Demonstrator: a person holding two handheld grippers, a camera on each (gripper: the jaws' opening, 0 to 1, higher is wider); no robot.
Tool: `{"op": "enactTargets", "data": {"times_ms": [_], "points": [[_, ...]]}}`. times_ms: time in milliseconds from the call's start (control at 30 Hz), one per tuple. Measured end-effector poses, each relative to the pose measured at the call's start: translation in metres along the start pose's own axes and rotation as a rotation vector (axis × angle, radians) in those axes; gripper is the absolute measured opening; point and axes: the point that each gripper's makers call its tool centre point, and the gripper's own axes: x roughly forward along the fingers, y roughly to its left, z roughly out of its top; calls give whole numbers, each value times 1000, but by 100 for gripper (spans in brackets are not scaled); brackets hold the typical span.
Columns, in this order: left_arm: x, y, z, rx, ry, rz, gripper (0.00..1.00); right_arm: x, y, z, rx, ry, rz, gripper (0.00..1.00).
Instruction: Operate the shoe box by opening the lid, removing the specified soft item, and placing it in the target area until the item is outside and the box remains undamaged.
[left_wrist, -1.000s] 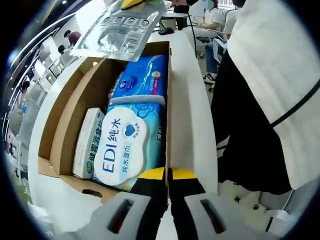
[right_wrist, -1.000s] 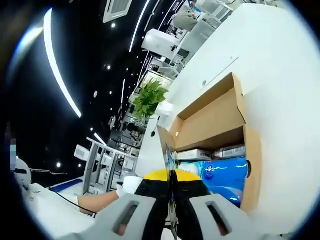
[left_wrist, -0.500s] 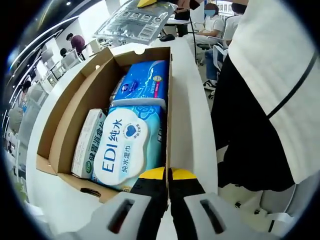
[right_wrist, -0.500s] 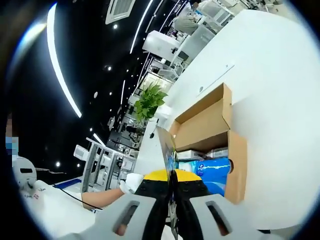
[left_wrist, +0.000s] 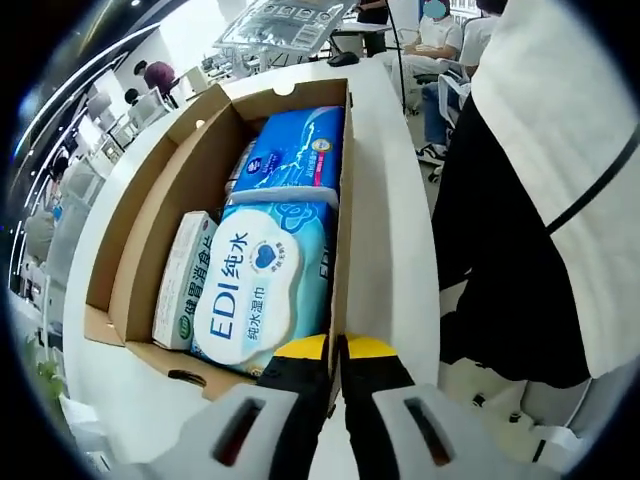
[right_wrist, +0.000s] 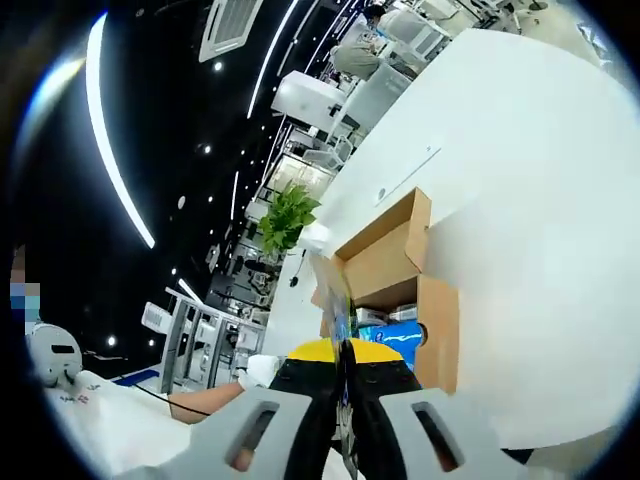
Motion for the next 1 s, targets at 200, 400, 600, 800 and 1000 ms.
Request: {"op": "enactTargets", "data": {"times_ms": [200, 400, 600, 800, 1000], "points": [[-7, 0, -1, -18, -18, -15, 3, -5, -9, 4, 23, 8, 1, 0], [-6, -2, 1, 19, -39, -45, 1, -10, -10, 6, 10, 34, -18, 0], [-7, -4, 2, 15, -78, -17, 1, -21, -23, 15, 11, 36, -79, 0], [-7, -4, 3, 29, -86, -20, 0, -24, -43, 13, 20, 77, -131, 0], [-7, -4, 3, 22, -86, -23, 0, -25, -56, 7, 57, 105, -171, 0]]}}
